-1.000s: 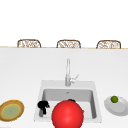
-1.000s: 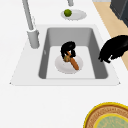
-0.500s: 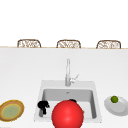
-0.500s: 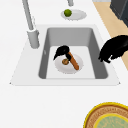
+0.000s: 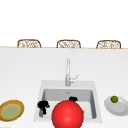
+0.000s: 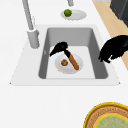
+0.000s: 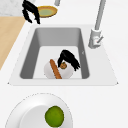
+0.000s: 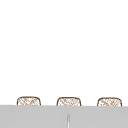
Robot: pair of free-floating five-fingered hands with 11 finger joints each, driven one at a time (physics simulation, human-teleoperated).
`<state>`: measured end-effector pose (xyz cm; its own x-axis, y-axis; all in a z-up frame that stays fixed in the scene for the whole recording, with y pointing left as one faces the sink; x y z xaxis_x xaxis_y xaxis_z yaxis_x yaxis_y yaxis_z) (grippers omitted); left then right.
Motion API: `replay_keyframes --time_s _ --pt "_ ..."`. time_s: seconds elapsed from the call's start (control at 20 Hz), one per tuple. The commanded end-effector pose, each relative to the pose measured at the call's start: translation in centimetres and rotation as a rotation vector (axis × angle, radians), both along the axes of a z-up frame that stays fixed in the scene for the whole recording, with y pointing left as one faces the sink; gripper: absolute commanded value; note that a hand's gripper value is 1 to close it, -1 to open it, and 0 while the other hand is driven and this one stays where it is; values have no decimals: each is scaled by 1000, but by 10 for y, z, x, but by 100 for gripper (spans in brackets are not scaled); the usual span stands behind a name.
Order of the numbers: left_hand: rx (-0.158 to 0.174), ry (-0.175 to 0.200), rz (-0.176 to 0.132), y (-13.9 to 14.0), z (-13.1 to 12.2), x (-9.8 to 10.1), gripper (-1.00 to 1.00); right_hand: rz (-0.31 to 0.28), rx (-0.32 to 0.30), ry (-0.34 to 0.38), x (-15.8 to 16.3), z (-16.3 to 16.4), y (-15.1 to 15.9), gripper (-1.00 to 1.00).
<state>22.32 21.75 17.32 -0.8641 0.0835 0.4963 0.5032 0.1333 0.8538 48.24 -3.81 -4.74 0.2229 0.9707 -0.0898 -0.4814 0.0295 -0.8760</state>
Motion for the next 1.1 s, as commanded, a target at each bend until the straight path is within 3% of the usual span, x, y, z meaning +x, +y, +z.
replay_keyframes --time_s 0.0,0.25,0.4,1.05 --pt "0 0 0 0 0 0 0 70 10 -42 3 15 -11 -100" --pt "0 0 0 0 0 0 0 167 67 -96 4 30 -19 -100" --pt "0 0 0 0 0 0 0 206 80 -80 4 39 -22 -100" --pt "0 0 0 0 0 0 0 297 117 -156 -10 107 -39 -100"
